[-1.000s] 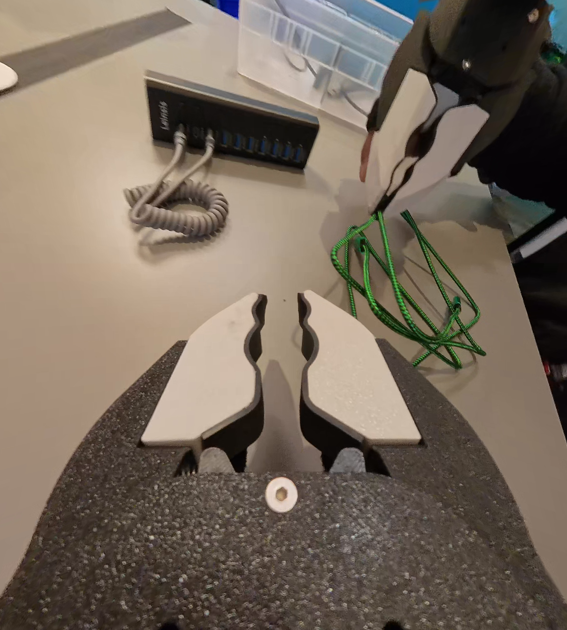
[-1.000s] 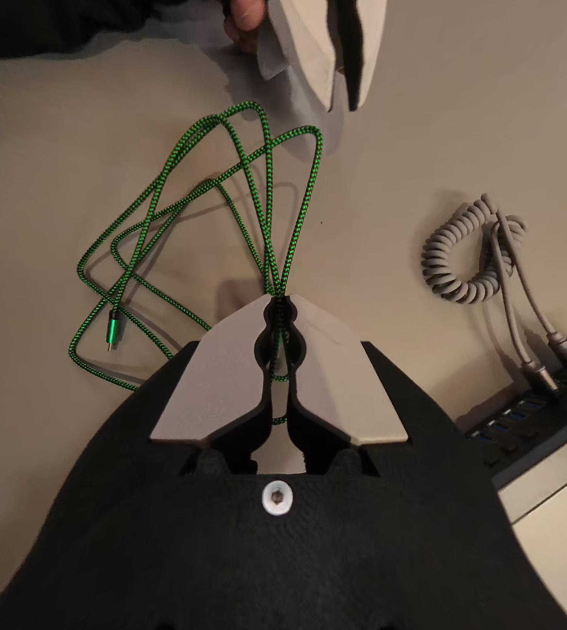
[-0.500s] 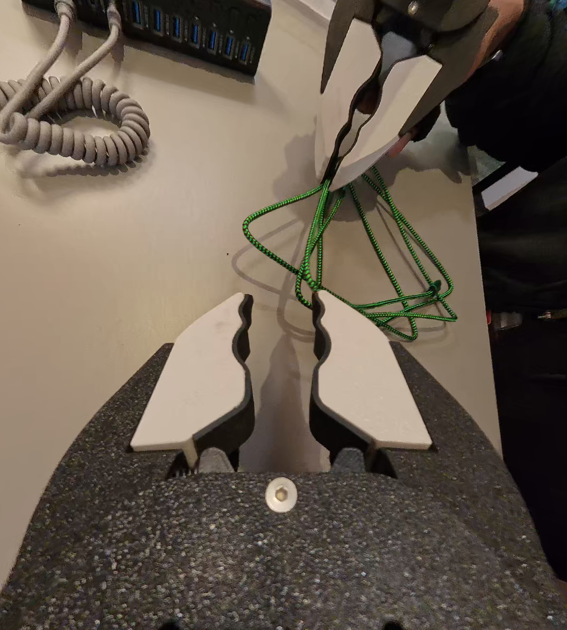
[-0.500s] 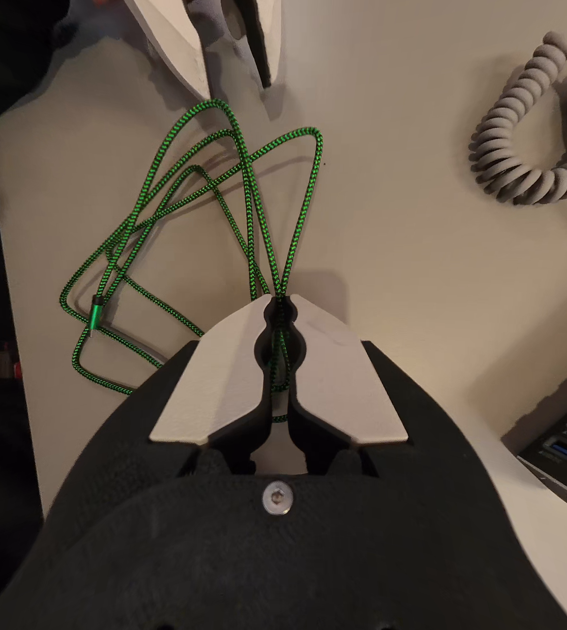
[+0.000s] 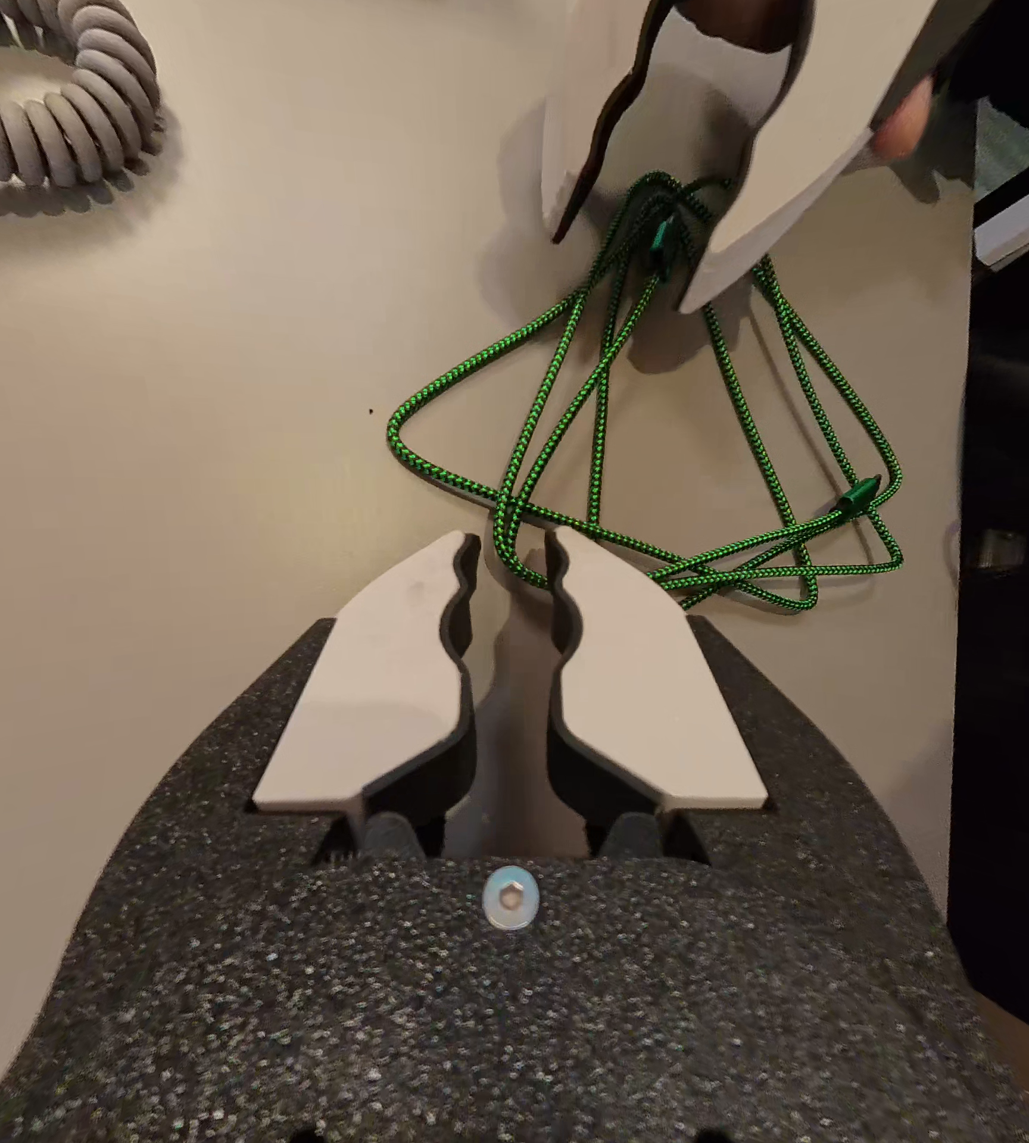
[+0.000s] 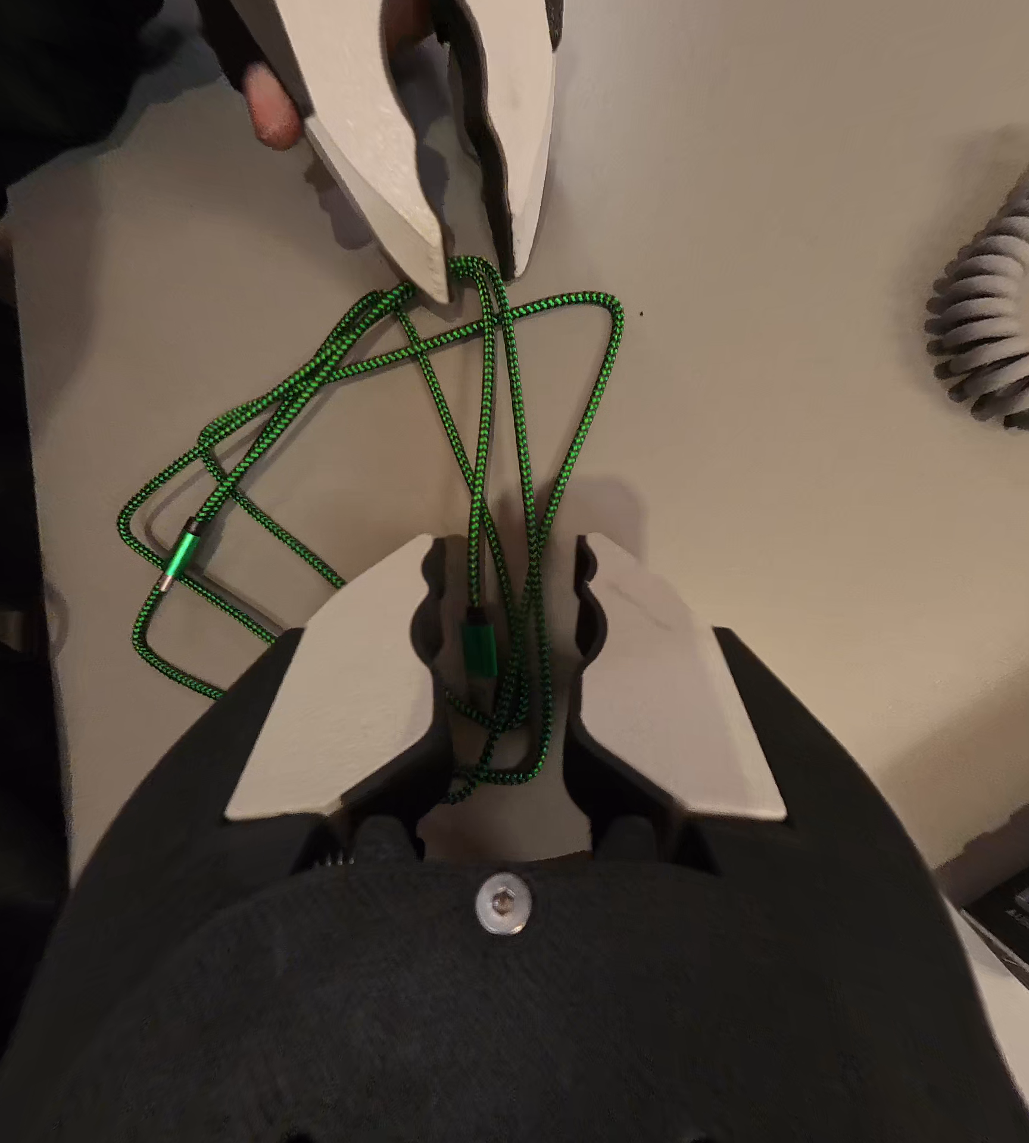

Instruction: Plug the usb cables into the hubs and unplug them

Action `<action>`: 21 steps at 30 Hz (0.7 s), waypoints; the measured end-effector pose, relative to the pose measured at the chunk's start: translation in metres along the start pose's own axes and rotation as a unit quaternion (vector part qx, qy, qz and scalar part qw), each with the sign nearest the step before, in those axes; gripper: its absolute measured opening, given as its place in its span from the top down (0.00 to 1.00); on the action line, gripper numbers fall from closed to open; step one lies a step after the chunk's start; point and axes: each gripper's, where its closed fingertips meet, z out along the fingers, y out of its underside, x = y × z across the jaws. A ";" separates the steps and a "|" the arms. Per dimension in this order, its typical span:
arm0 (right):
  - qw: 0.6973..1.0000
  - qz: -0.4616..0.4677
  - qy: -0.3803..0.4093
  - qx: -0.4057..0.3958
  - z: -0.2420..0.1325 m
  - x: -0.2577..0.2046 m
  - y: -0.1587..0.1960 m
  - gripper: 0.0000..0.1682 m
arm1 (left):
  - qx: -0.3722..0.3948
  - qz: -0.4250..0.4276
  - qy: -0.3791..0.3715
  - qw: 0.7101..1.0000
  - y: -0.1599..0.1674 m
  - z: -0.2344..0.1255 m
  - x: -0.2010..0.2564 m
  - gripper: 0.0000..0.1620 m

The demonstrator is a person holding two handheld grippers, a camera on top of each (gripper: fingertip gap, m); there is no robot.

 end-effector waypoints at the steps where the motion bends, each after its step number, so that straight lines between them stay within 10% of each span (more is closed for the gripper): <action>1: 1.000 0.001 0.001 0.000 0.001 -0.001 -0.002 0.72 | 0.000 0.000 0.000 1.000 0.000 0.000 0.000 0.87; 6: 0.997 -0.042 0.050 -0.051 0.016 0.000 0.005 0.67 | -0.003 0.007 -0.003 1.000 0.001 0.000 0.000 0.87; 21: 0.991 -0.072 0.037 -0.103 0.017 -0.007 0.010 0.98 | 0.034 -0.005 -0.052 0.998 -0.006 -0.021 -0.021 0.87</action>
